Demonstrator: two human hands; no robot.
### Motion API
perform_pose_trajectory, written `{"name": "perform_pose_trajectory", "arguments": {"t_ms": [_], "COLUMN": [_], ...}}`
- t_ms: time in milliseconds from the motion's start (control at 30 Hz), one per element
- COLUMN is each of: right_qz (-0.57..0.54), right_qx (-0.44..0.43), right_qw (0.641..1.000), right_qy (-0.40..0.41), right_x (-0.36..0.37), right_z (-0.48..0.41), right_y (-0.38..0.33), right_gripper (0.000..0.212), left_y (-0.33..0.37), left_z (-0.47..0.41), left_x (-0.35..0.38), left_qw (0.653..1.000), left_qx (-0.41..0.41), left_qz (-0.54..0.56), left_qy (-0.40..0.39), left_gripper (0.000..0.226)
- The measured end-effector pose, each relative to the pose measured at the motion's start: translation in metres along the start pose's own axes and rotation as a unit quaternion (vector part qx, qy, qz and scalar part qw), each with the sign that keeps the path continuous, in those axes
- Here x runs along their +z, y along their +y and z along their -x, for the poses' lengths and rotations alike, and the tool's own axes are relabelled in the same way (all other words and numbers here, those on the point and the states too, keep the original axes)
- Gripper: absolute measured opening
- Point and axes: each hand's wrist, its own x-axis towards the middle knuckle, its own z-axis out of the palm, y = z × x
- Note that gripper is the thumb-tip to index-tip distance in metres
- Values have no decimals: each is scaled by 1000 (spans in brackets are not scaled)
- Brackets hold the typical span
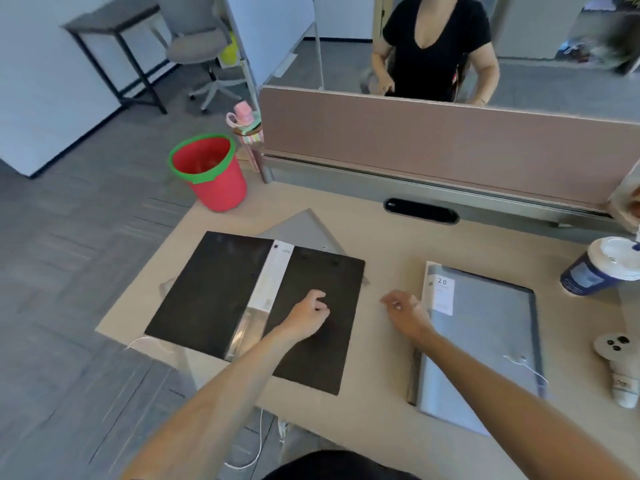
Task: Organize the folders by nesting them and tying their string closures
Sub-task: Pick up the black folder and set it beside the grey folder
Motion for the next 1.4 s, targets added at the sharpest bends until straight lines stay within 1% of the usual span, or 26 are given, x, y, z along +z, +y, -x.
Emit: {"name": "perform_pose_trajectory", "arguments": {"t_ms": [67, 167, 200, 267, 367, 467, 567, 600, 633, 667, 700, 733, 767, 800, 900, 967, 1000, 1100, 1167, 1233, 1300, 1400], "right_qz": [5, -18, -32, -64, -121, -213, -260, -275, -283, -290, -296, -306, -315, -325, -340, -335, -348, -423, -459, -487, -505, -518], "right_qx": [19, 84, 102, 142, 191, 237, 274, 282, 289, 290, 289, 284, 275, 261, 203, 161, 141, 103, 83, 65, 54, 28], "right_qw": [1000, 995, 992, 985, 973, 948, 925, 917, 912, 908, 906, 903, 903, 905, 917, 928, 927, 900, 884, 871, 861, 855], "right_qy": [-10, -58, -73, -80, -48, 12, 46, 56, 68, 82, 94, 101, 99, 89, 48, 32, 28, 15, 11, 7, 6, 3], "right_x": [18, 44, 53, 66, 80, 87, 90, 91, 92, 92, 91, 90, 91, 93, 96, 92, 88, 71, 57, 43, 31, 14], "right_z": [-2, -11, -14, -18, -23, -28, -32, -34, -35, -36, -35, -35, -34, -32, -28, -27, -29, -31, -33, -32, -34, -34], "right_y": [-17, -35, -39, -49, -61, -70, -72, -71, -70, -70, -72, -72, -73, -74, -85, -95, -98, -107, -108, -109, -112, -121], "right_gripper": [31, 35, 38, 46, 53, 57, 63, 61, 53, 39, 23, 11, 7, 11, 35, 39, 40, 39, 38, 39, 36, 31], "left_y": [-24, -61, -72, -91, -113, -128, -134, -135, -136, -137, -137, -138, -139, -139, -139, -139, -138, -128, -111, -89, -69, -39], "left_z": [-2, -6, -7, -12, -21, -31, -39, -41, -42, -43, -43, -43, -43, -43, -44, -44, -44, -41, -35, -29, -26, -16], "left_x": [-21, -50, -59, -75, -88, -98, -106, -109, -112, -115, -119, -122, -125, -128, -136, -141, -144, -159, -171, -180, -187, -190], "left_qw": [1000, 999, 999, 995, 974, 970, 963, 960, 958, 958, 958, 958, 957, 956, 955, 962, 967, 975, 967, 957, 950, 948], "left_qx": [-6, -17, -15, -2, 12, 36, 68, 78, 87, 93, 98, 102, 106, 109, 128, 133, 136, 140, 146, 151, 172, 204], "left_qz": [-3, -4, -22, -95, -225, -241, -262, -269, -272, -273, -271, -268, -268, -269, -265, -238, -218, -144, -110, -84, -62, -1], "left_qy": [22, 38, 42, 41, 12, -7, -5, -3, -5, -10, -17, -24, -32, -40, -37, -13, 6, 96, 180, 231, 254, 245], "left_gripper": [48, 49, 48, 45, 49, 52, 51, 51, 51, 52, 52, 52, 52, 53, 51, 47, 45, 41, 38, 39, 40, 45]}}
